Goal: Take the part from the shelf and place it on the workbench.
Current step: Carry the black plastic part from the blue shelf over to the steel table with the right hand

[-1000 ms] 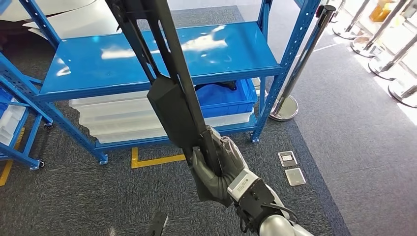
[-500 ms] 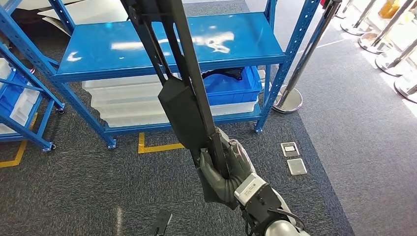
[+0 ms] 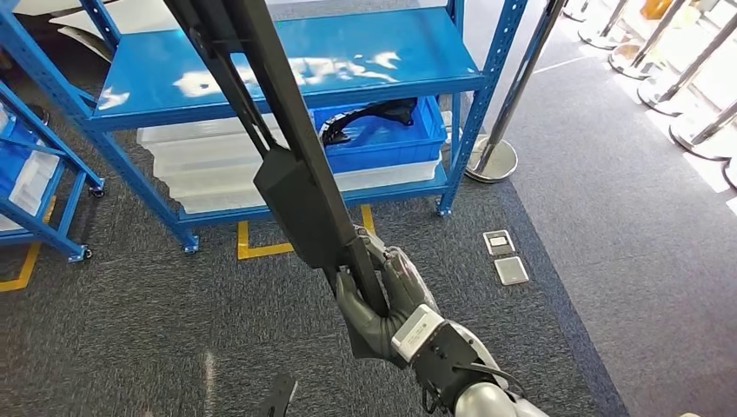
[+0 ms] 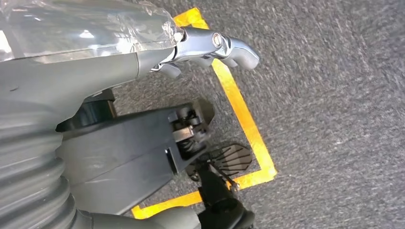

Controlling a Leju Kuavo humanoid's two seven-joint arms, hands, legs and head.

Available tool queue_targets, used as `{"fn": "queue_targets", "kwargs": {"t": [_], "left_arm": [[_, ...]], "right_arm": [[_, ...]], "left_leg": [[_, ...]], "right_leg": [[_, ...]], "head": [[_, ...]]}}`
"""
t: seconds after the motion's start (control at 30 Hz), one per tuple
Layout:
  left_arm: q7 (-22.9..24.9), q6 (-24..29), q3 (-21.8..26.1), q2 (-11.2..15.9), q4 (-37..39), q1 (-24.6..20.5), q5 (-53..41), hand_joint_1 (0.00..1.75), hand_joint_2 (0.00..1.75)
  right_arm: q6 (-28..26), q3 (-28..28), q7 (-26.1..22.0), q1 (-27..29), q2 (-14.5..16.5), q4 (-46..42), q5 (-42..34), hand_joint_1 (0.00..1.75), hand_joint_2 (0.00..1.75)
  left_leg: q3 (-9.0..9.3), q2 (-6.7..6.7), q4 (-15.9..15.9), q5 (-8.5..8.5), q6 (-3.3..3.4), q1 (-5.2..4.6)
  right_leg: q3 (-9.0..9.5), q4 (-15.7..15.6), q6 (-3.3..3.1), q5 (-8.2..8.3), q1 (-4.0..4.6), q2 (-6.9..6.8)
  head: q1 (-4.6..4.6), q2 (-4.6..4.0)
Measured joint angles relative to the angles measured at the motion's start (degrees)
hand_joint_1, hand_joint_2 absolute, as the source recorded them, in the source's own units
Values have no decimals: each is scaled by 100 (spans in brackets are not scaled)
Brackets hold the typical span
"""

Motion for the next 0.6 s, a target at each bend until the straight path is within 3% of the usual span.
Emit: {"fn": "queue_targets", "kwargs": {"t": [0.03, 0.07, 0.1, 0.17, 0.2, 0.23, 0.27, 0.33, 0.37, 0.43, 0.47, 0.53, 0.6], "left_arm": [[5, -9, -1, 0, 0, -1, 0, 0, 175], [11, -17, -2, 0, 0, -4, -2, 0, 175], [15, -25, -3, 0, 0, -9, -5, 0, 175], [20, -31, -4, 0, 0, -15, -14, 0, 175], [25, -33, -5, 0, 0, -14, -19, 0, 175], [34, -35, -6, 0, 0, -13, -23, 0, 175], [48, -37, -7, 0, 0, -13, -27, 0, 175], [80, -40, -10, 0, 0, -12, -33, 0, 175], [93, -42, -13, 0, 0, -12, -34, 0, 175], [106, -42, -17, 0, 0, -12, -38, 0, 175], [109, -42, -19, 0, 0, -11, -39, 0, 175], [120, -44, -23, 0, 0, -6, -45, 0, 175], [140, -48, -27, 1, 0, -2, -57, 0, 175]], "right_arm": [[2, 0, 5, 5, -1, 2, 8, 175, 175], [6, 1, 12, 9, -2, 6, 15, 175, 175], [12, 1, 23, 13, -2, 11, 24, 175, 175], [34, 2, 50, 17, -3, 25, 51, 175, 175], [47, 2, 64, 19, -3, 32, 67, 175, 175], [65, 2, 79, 22, -3, 39, 83, 175, 175], [86, 2, 94, 27, -2, 44, 97, 175, 175], [133, 2, 117, 35, -2, 47, 127, 175, 175], [154, 2, 125, 36, -1, 48, 144, 175, 175], [186, 2, 133, 32, 2, 48, 173, 175, 175], [201, 2, 137, 31, 3, 48, 184, 175, 175], [226, 2, 147, 31, 6, 48, 200, 175, 175], [246, 2, 158, 32, 20, 48, 216, 175, 175]], "left_leg": [[-44, 11, -16, 60, 38, 4], [-96, 27, -34, 123, 86, 14], [-158, 44, -53, 188, 133, 25], [-300, 60, -51, 297, 195, 9], [-373, 61, -46, 345, 205, -3], [-446, 63, -42, 391, 208, -12], [-516, 64, -36, 437, 206, -20], [-631, 64, -21, 524, 188, -30], [-670, 62, -13, 561, 169, -40], [-708, 59, -8, 636, 114, -50], [-721, 59, -13, 677, 80, -51], [-764, 53, 13, 716, 13, -57], [-889, 42, 287, 471, -46, -61]], "right_leg": [[-29, 9, 34, -23, -9, 9], [-69, 88, 63, -149, -17, 18], [-129, 276, 87, -380, -23, 25], [-277, 940, 119, -943, -29, 26], [-336, 1288, 128, -1095, -29, 25], [-346, 1531, 130, -1094, -29, 25], [-287, 1604, 127, -944, -29, 25], [88, 1193, 95, -544, -24, 25], [361, 796, 69, -477, -11, 27], [789, 103, 6, -603, 22, 29], [876, -70, -16, -681, 40, 30], [881, -201, -56, -686, 26, 17], [836, -272, -136, -634, -7, -2]], "head": [[10, 0], [34, 0], [68, 0], [155, 0], [187, 0], [215, 0], [237, 0], [282, 0], [301, 0], [318, 0], [321, 0], [315, 0], [258, 0]]}}
